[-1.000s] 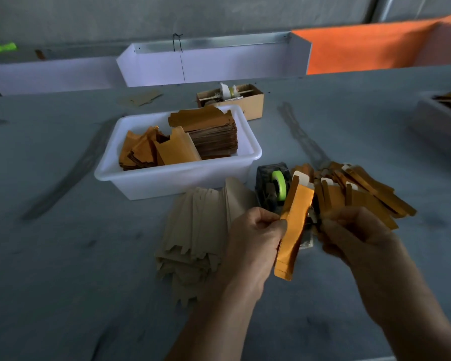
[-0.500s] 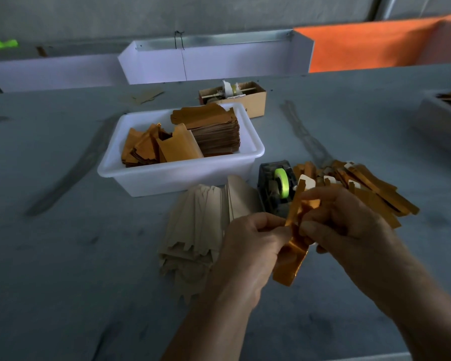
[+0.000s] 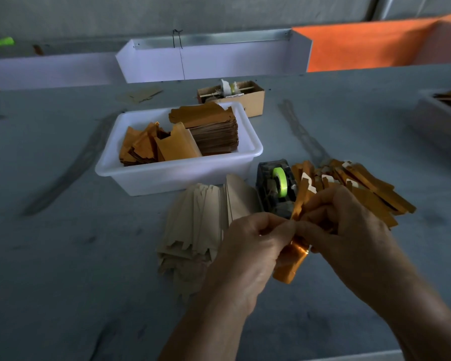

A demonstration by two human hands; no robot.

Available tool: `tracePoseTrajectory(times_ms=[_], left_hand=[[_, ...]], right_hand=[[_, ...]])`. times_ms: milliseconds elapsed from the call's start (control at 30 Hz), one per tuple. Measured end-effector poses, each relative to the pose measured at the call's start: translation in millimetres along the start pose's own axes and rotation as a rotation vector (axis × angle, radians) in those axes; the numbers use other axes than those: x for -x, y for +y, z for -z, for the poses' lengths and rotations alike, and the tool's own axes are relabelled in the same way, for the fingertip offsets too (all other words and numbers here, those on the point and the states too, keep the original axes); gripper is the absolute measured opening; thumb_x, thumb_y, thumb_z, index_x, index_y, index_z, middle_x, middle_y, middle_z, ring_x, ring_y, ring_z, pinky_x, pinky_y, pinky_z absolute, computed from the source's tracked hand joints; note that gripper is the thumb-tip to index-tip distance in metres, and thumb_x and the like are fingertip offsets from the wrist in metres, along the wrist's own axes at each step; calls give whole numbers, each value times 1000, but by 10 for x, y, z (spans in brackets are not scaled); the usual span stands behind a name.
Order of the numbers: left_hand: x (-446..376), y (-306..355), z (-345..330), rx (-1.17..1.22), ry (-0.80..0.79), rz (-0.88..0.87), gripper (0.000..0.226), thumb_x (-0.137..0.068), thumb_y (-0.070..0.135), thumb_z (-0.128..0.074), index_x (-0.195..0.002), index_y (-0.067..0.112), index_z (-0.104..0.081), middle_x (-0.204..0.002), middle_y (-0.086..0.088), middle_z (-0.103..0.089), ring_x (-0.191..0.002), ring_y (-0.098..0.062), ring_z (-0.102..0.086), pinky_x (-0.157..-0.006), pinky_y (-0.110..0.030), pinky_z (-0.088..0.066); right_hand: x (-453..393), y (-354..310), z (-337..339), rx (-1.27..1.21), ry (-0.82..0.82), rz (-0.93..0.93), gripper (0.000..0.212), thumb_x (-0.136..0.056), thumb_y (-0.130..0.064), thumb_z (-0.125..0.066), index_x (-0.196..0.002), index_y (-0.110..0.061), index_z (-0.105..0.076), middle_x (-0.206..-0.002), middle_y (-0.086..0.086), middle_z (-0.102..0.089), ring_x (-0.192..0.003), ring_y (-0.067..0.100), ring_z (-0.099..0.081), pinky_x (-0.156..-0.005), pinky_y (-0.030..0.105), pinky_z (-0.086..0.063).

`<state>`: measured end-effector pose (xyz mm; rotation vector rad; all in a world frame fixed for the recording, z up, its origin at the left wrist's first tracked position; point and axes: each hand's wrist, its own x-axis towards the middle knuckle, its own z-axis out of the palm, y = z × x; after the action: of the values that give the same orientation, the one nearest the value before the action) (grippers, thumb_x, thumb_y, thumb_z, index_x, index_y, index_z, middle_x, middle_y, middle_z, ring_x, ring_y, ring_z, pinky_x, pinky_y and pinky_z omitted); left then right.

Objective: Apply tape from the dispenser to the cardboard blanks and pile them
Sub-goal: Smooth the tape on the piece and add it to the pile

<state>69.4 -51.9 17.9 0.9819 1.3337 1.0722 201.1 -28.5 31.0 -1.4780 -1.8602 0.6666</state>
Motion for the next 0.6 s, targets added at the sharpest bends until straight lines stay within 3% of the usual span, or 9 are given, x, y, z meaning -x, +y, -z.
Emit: tracePoseTrajectory(times_ms=[100, 200, 300, 467, 600], left_hand=[[-11, -38, -40, -3, 76, -32, 17, -92, 16, -60, -78, 17, -69, -74, -2, -72, -72, -16, -71, -71, -31, -60], [-2, -80, -87, -67, 181, -128, 18, -91, 14, -61, -75, 16, -70, -66, 0, -69, -66, -14, -69, -67, -32, -60], [24, -132, -167, -187, 293, -279, 16, -89, 14, -62, -75, 16, -71, -70, -2, -69, -68, -15, -68, -66, -38, -58], [34, -189, -166, -325, 462, -497, 9, -85, 10, -66, -80, 14, -71, -75, 2, -67, -68, -8, -63, -61, -24, -51], [25, -168, -118, -255, 414, -436, 9, -88, 19, -65, -81, 18, -72, -71, 4, -68, -65, -7, -65, -58, -22, -53]], right_hand=[[13, -33, -34, 61, 31, 6, 24, -77, -23, -72, -87, -25, -50, -71, -9, -63, -62, -1, -60, -57, 8, -47], [28, -74, -67, 139, 68, 21, 22, -81, -23, -70, -90, -23, -50, -72, -10, -62, -64, 0, -59, -50, 14, -47], [29, -104, -65, 188, 103, 0, 22, -82, -27, -69, -93, -21, -52, -74, -10, -63, -65, 3, -59, -52, 15, -43], [17, -104, -46, 287, 133, -48, 39, -69, -52, -69, -83, -20, -51, -62, -9, -55, -52, 4, -51, -43, 20, -33], [44, -9, -72, 56, 119, -34, 53, -59, -65, -52, -84, -18, -56, -68, -7, -61, -61, 9, -60, -53, 27, -50]])
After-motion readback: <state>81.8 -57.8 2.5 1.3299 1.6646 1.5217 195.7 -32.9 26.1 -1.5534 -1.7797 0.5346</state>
